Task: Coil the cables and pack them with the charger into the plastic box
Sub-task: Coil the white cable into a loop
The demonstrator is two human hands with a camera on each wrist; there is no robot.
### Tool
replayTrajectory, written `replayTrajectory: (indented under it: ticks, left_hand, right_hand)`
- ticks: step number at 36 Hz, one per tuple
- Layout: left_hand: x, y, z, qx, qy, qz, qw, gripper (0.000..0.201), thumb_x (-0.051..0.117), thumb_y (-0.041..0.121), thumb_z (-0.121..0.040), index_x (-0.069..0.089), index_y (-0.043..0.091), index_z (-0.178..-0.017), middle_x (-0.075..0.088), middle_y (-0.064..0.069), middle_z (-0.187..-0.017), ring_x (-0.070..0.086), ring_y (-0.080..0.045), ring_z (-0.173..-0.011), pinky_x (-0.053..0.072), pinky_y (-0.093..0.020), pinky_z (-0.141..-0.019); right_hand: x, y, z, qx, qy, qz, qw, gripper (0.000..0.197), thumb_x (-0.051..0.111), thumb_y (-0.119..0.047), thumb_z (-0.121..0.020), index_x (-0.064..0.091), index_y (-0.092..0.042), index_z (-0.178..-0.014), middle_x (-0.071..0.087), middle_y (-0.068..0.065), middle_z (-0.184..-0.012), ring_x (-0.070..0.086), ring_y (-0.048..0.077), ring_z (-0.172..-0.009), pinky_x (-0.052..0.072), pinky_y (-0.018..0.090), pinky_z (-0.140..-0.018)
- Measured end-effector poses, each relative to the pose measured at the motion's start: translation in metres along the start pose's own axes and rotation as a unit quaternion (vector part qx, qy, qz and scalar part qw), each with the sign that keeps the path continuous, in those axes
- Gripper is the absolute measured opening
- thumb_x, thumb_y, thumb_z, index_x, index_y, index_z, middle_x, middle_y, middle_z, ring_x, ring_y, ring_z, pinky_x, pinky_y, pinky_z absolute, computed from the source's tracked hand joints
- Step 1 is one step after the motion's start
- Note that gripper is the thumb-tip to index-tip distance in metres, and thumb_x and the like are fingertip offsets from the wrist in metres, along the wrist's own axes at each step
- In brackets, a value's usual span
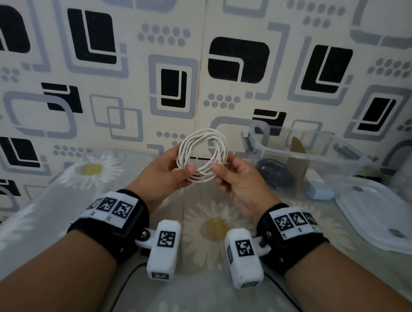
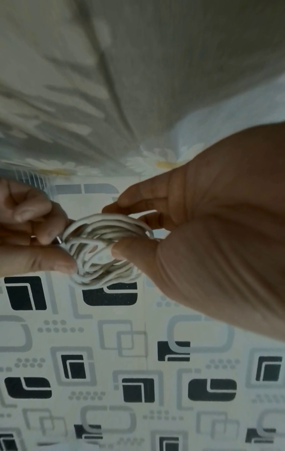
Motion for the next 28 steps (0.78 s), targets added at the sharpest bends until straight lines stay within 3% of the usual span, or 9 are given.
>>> replayTrajectory:
  ticks: [7, 11, 14, 18, 20, 22, 24, 28]
  left_hand:
    - [-0.003, 0.012, 0.001, 0.015, 0.032, -0.061, 0.998, 0.054, 0.067, 0.025, -0.084, 0.05, 0.027, -0.136, 0.066, -0.007, -0.122, 0.062, -0.025, -0.114, 0.052, -0.041, -0.097]
    - [-0.006, 0.024, 0.003, 0.038, 0.077, -0.141, 0.986, 0.047, 0.066, 0.018, -0.091, 0.051, 0.023, -0.135, 0.067, -0.002, -0.116, 0.064, -0.025, -0.108, 0.055, -0.043, -0.091]
    - [0.0, 0.042, 0.006, 0.06, 0.097, -0.182, 0.977, 0.047, 0.066, 0.02, -0.09, 0.052, 0.024, -0.134, 0.067, 0.002, -0.112, 0.066, -0.017, -0.099, 0.055, -0.041, -0.09]
    - [0.019, 0.068, 0.01, 0.086, 0.097, -0.196, 0.972, 0.042, 0.064, 0.025, -0.092, 0.054, 0.022, -0.132, 0.068, 0.003, -0.107, 0.067, -0.013, -0.092, 0.058, -0.033, -0.084]
    - [0.028, 0.078, 0.01, 0.08, 0.086, -0.17, 0.979, 0.039, 0.064, 0.025, -0.092, 0.056, 0.021, -0.129, 0.069, 0.002, -0.108, 0.068, -0.016, -0.096, 0.057, -0.032, -0.084]
    - [0.038, 0.084, 0.008, 0.062, 0.065, -0.118, 0.989, 0.037, 0.065, 0.025, -0.091, 0.057, 0.018, -0.127, 0.07, -0.003, -0.111, 0.068, -0.02, -0.102, 0.056, -0.035, -0.087]
    - [0.048, 0.092, 0.008, 0.054, 0.06, -0.083, 0.993, 0.033, 0.064, 0.023, -0.093, 0.058, 0.017, -0.125, 0.07, -0.004, -0.11, 0.068, -0.02, -0.103, 0.055, -0.031, -0.086]
    - [0.066, 0.108, 0.005, 0.067, 0.053, -0.055, 0.995, 0.033, 0.063, 0.021, -0.093, 0.058, 0.018, -0.126, 0.07, -0.004, -0.109, 0.068, -0.017, -0.101, 0.055, -0.026, -0.083]
  right_hand:
    - [0.008, -0.014, 0.001, 0.024, -0.027, 0.009, 0.999, 0.019, 0.064, -0.002, -0.087, 0.065, -0.012, -0.103, 0.063, -0.001, -0.074, 0.051, 0.008, -0.06, 0.039, 0.017, -0.051]
    - [0.011, -0.022, 0.003, 0.048, -0.03, 0.062, 0.996, 0.016, 0.062, -0.003, -0.09, 0.064, -0.014, -0.101, 0.065, 0.002, -0.081, 0.055, 0.009, -0.065, 0.04, 0.018, -0.054]
    - [0.012, -0.033, 0.005, 0.07, -0.007, 0.087, 0.994, 0.011, 0.058, -0.02, -0.096, 0.061, -0.012, -0.104, 0.063, 0.002, -0.085, 0.055, 0.01, -0.065, 0.038, 0.021, -0.054]
    - [0.012, -0.056, 0.015, 0.061, 0.034, 0.246, 0.967, 0.045, 0.042, -0.057, -0.095, 0.052, -0.017, -0.116, 0.065, 0.003, -0.091, 0.06, 0.017, -0.074, 0.042, 0.031, -0.063]
    - [0.013, -0.068, 0.019, 0.035, 0.045, 0.29, 0.955, 0.06, 0.034, -0.069, -0.09, 0.047, -0.018, -0.119, 0.067, 0.005, -0.089, 0.06, 0.016, -0.068, 0.043, 0.029, -0.061]
    - [0.011, -0.08, 0.023, 0.008, 0.06, 0.276, 0.959, 0.064, 0.025, -0.069, -0.092, 0.05, -0.015, -0.116, 0.066, 0.004, -0.079, 0.055, 0.011, -0.053, 0.038, 0.023, -0.05]
    - [0.005, -0.092, 0.027, -0.001, 0.08, 0.214, 0.974, 0.06, 0.019, -0.063, -0.097, 0.056, -0.016, -0.107, 0.062, 0.003, -0.071, 0.048, 0.011, -0.045, 0.033, 0.021, -0.044]
    - [-0.009, -0.116, 0.033, -0.014, 0.096, 0.145, 0.985, 0.044, 0.03, -0.051, -0.101, 0.059, -0.018, -0.095, 0.055, 0.001, -0.064, 0.045, 0.012, -0.049, 0.032, 0.024, -0.045]
Point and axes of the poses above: each hand's wrist, its own z-axis away from the middle knuckle, its own x-axis out of the palm, y = z × x, the point moved 8 cm from there along -z, towards the middle knuckle
